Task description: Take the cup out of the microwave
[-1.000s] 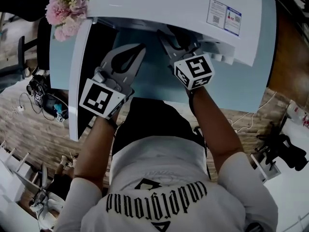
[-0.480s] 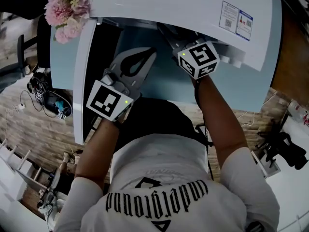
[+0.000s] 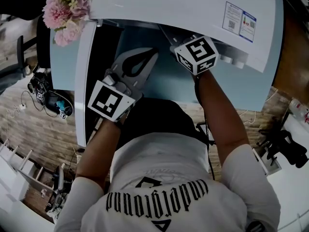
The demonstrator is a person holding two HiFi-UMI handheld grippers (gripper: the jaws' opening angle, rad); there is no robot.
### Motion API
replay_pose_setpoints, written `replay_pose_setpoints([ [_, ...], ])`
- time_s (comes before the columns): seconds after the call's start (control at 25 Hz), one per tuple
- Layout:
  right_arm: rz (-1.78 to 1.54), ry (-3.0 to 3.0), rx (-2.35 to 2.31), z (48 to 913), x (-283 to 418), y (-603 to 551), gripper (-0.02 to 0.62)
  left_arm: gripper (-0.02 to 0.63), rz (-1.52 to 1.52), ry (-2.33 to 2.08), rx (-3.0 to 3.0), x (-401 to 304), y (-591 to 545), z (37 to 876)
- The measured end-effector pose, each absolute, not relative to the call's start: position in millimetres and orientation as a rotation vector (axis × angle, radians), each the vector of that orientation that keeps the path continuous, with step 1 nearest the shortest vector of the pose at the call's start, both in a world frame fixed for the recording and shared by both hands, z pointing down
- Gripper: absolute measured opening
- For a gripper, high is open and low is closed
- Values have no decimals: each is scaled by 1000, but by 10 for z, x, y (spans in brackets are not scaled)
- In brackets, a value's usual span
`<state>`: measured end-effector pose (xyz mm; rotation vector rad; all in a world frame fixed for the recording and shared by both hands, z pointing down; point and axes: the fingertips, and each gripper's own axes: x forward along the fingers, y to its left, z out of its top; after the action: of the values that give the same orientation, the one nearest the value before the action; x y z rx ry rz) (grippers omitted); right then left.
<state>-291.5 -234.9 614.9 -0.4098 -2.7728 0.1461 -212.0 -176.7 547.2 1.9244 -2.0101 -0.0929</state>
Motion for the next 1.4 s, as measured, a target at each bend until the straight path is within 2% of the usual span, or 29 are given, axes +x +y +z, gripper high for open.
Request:
replay_pose_setpoints([
  [0.56, 158, -2796, -473, 5986, -2653, -2157, 11, 49, -77, -2037, 1954, -2103, -1663, 5372],
  [1.4, 135, -2798, -556, 5538, -1314, -1718, 11, 50, -7, -2109, 2025, -1306, -1358, 4966],
])
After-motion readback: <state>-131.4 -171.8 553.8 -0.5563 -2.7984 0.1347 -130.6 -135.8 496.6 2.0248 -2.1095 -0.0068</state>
